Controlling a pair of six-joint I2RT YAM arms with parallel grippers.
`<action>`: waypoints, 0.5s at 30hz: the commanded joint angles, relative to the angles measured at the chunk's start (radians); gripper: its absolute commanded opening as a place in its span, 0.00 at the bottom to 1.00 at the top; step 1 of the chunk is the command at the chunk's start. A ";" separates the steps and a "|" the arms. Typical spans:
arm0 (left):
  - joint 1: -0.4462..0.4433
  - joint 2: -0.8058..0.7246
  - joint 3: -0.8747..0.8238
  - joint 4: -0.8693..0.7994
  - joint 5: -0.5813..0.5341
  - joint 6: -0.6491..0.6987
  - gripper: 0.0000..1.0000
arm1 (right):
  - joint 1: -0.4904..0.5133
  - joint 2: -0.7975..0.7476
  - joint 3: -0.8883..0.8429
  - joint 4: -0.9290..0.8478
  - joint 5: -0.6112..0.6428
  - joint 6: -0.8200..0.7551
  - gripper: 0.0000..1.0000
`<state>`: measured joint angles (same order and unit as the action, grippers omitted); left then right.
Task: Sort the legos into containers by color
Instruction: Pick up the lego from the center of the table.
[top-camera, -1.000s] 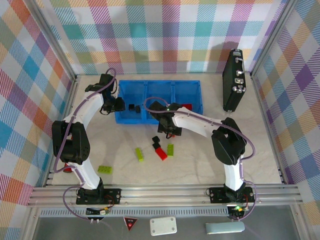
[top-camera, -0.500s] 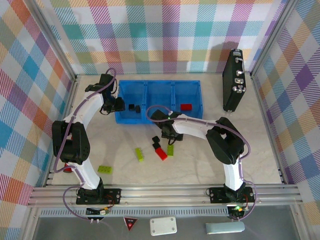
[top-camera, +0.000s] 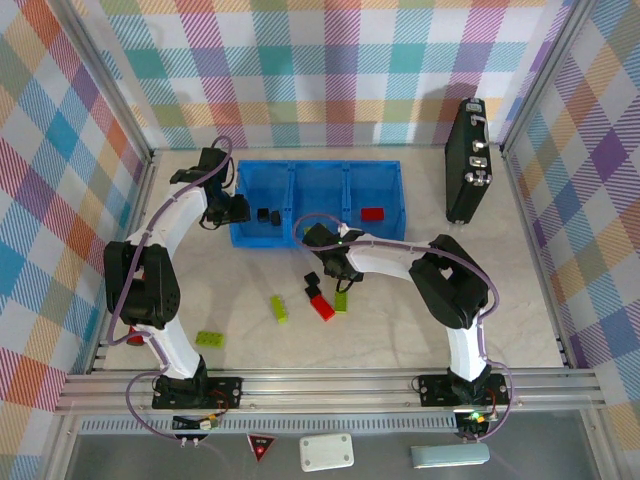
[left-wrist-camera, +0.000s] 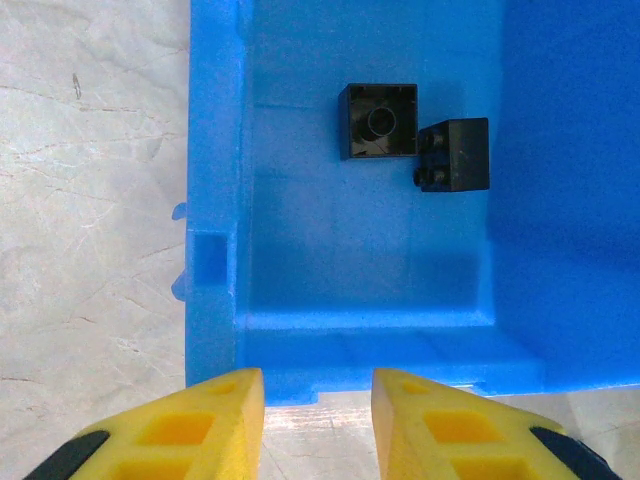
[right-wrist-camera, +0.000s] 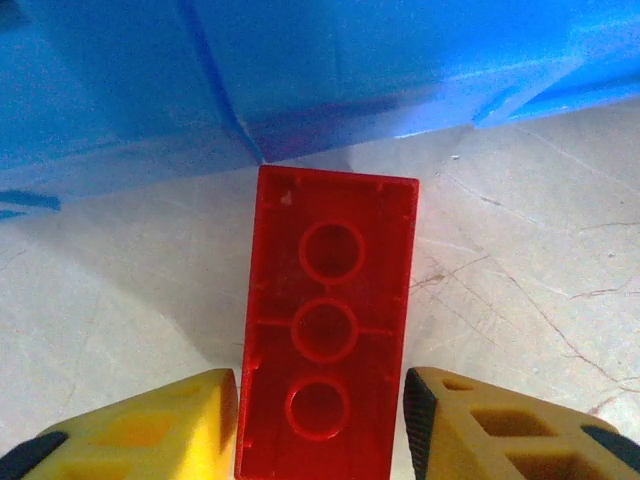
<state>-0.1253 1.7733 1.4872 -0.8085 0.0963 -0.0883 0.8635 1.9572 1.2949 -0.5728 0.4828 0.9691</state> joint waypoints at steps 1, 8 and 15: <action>0.012 -0.005 0.000 -0.019 0.019 0.012 0.34 | -0.004 -0.011 -0.008 -0.010 0.022 0.019 0.46; 0.012 -0.001 0.003 -0.024 0.022 0.012 0.34 | -0.003 -0.045 -0.012 -0.020 0.023 0.022 0.39; 0.011 0.000 0.003 -0.023 0.027 0.012 0.34 | 0.002 -0.092 -0.020 -0.030 0.030 0.021 0.37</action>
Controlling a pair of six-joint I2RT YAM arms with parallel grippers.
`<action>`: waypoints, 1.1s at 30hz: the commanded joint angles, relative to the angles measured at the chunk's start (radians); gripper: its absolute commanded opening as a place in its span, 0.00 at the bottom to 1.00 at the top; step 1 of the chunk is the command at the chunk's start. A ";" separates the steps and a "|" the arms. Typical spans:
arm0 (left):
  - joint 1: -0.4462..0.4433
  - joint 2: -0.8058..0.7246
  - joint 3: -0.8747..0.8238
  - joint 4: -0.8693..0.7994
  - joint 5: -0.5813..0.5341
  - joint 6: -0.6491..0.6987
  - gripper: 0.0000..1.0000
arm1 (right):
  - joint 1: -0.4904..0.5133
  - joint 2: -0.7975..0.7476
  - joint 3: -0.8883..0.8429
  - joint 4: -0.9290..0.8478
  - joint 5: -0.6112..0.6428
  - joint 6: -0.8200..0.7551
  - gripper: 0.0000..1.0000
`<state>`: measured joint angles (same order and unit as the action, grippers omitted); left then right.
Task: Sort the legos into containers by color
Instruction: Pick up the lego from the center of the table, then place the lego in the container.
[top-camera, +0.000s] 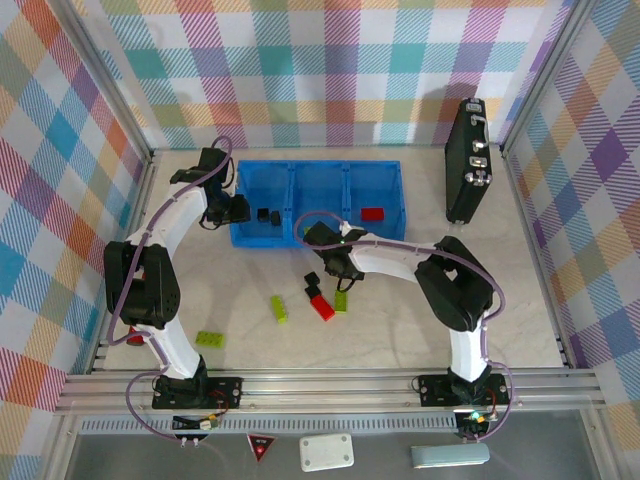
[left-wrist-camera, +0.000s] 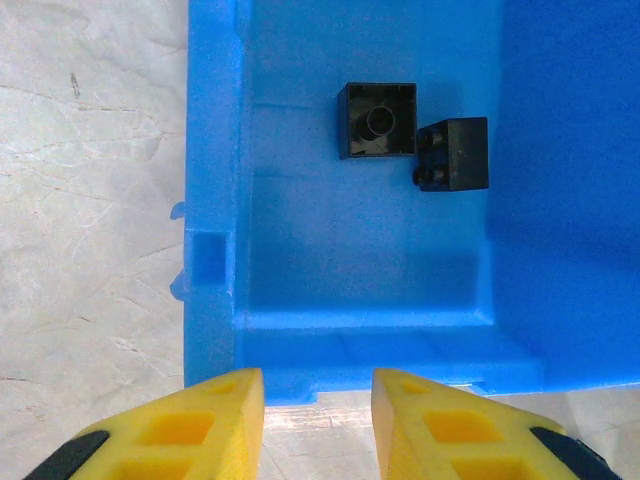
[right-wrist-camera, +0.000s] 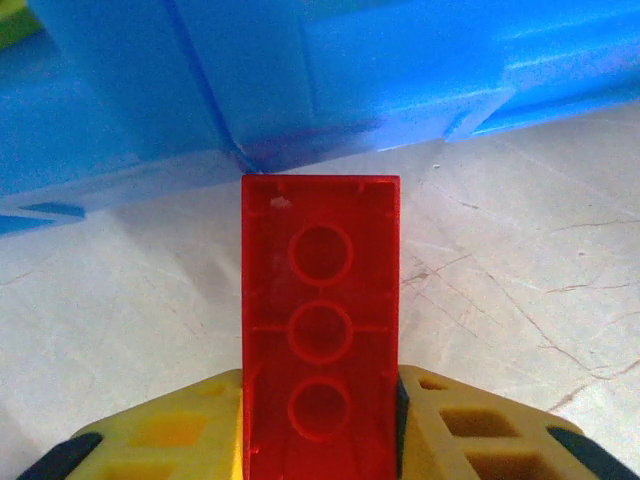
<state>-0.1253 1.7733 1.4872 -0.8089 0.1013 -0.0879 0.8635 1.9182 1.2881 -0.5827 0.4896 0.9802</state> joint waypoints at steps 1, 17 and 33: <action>0.012 -0.001 0.004 -0.022 0.023 0.011 0.34 | 0.003 -0.061 -0.015 -0.023 0.024 0.010 0.36; 0.011 0.001 0.004 -0.022 0.023 0.011 0.34 | 0.005 -0.215 -0.099 -0.130 -0.019 -0.097 0.37; 0.011 -0.003 0.003 -0.025 0.018 0.013 0.34 | -0.126 -0.311 -0.078 -0.186 -0.132 -0.319 0.38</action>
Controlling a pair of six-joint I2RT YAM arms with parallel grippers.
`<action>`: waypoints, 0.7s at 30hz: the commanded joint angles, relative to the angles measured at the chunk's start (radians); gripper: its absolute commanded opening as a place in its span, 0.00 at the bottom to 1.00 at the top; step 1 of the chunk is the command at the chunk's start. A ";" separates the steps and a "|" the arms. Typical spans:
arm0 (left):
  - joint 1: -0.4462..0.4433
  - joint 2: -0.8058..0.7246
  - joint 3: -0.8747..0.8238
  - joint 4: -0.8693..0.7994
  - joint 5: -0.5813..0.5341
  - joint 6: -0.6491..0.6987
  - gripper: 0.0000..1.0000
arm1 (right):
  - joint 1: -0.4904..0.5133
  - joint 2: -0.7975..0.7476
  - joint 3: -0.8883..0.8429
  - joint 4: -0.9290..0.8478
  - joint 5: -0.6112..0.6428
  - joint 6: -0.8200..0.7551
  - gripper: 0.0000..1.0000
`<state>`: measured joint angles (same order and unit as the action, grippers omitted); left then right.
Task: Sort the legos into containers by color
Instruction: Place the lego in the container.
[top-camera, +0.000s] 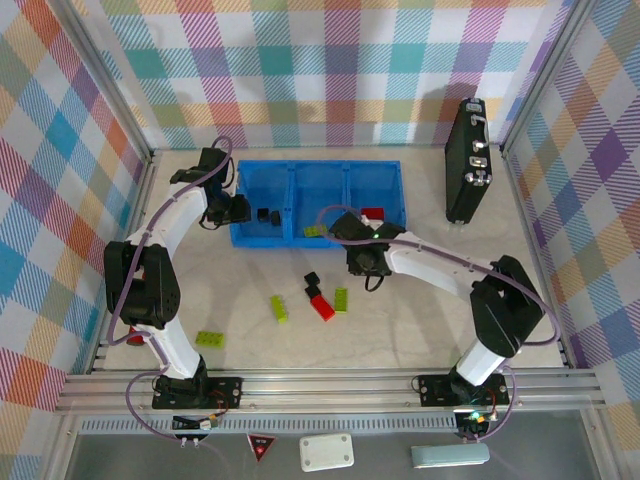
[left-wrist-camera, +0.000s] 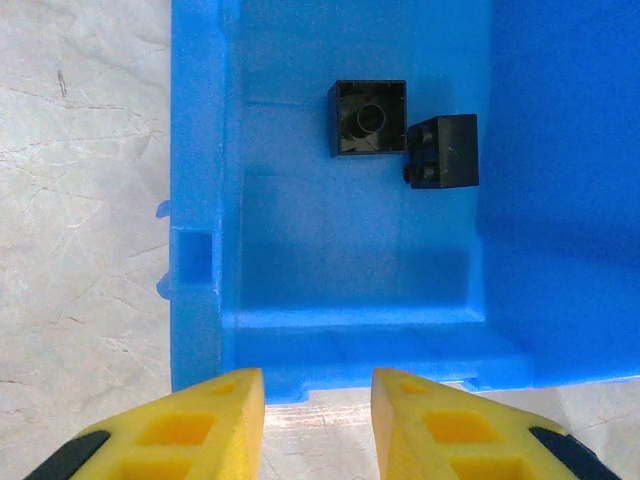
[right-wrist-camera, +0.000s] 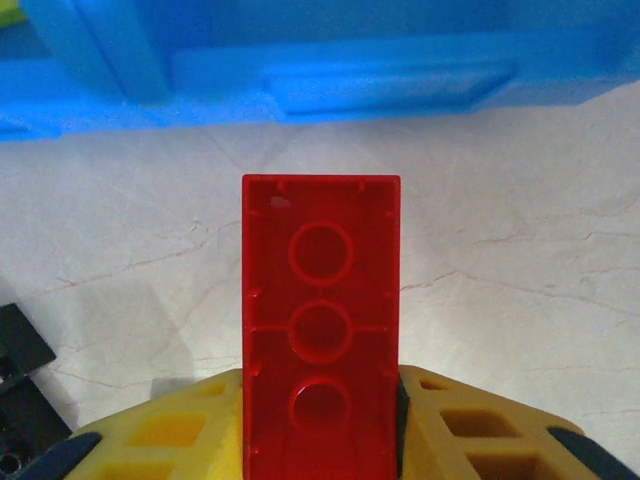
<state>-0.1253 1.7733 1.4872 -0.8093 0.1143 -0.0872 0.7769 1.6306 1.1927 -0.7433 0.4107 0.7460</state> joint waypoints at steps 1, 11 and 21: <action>0.011 -0.003 0.002 -0.024 0.005 0.012 0.34 | -0.051 -0.023 0.023 -0.031 -0.062 -0.099 0.38; 0.012 -0.009 0.001 -0.025 0.004 0.012 0.34 | -0.199 0.040 0.126 -0.056 -0.215 -0.254 0.38; 0.012 -0.014 0.000 -0.026 -0.005 0.015 0.33 | -0.296 0.175 0.269 -0.052 -0.403 -0.338 0.38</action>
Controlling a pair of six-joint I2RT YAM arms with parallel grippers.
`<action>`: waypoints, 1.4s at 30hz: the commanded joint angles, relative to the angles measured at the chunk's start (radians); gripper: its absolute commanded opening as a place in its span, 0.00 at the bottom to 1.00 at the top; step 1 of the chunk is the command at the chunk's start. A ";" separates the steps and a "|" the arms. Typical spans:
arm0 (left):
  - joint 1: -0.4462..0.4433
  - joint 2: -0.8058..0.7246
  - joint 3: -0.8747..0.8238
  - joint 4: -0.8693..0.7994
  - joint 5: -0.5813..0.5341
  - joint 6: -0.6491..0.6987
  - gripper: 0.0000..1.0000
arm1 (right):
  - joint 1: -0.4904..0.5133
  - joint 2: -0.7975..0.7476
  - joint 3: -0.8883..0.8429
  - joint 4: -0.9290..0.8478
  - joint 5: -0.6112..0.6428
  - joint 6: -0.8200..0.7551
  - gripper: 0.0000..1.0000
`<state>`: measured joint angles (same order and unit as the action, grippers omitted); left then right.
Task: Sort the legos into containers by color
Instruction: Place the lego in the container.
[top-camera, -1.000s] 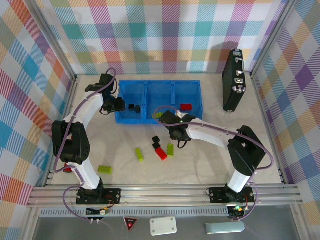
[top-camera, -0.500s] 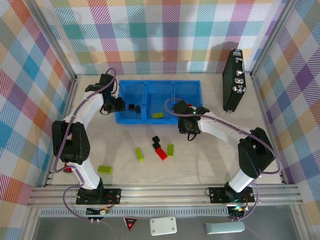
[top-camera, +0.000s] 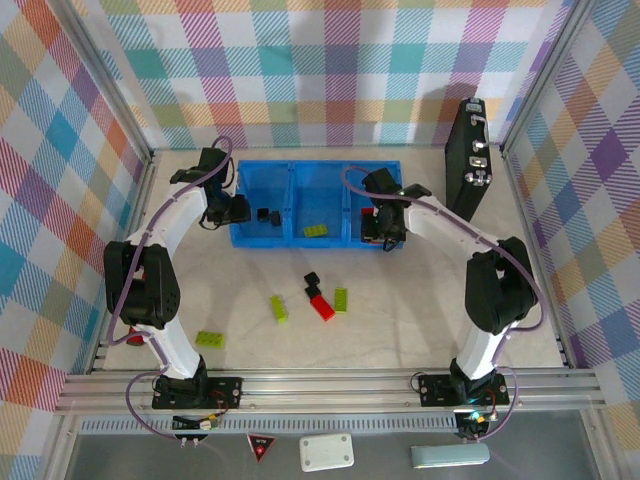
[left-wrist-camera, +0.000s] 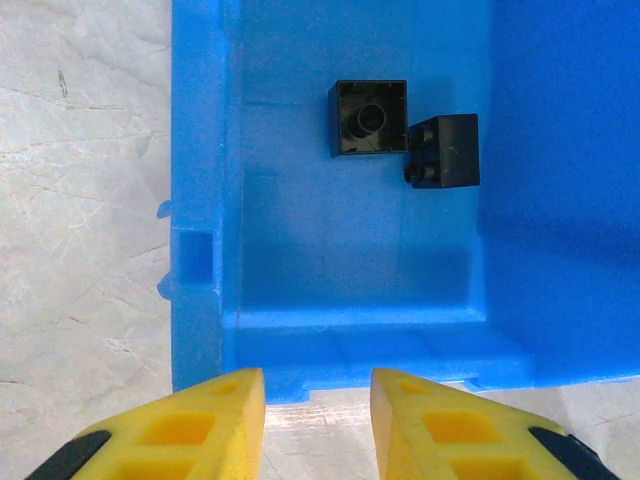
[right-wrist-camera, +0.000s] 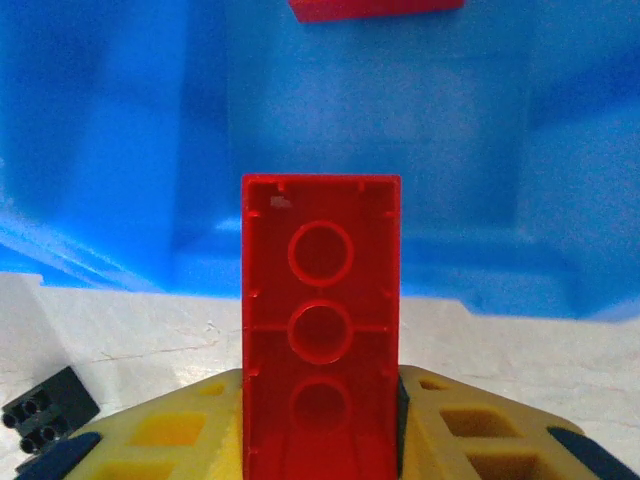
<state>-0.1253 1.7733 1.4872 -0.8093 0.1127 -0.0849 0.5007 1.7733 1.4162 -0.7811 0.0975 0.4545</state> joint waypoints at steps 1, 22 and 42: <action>0.012 -0.014 -0.002 -0.027 -0.004 0.014 0.33 | -0.030 0.047 0.058 -0.009 -0.106 -0.049 0.38; 0.011 -0.001 -0.001 -0.028 -0.015 0.018 0.33 | -0.160 0.299 0.222 0.137 -0.386 -0.112 0.35; 0.012 0.008 -0.002 -0.028 -0.019 0.019 0.33 | -0.190 0.384 0.288 0.144 -0.437 -0.116 0.50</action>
<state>-0.1253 1.7737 1.4872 -0.8097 0.1104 -0.0841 0.3141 2.1593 1.6760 -0.6353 -0.3264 0.3508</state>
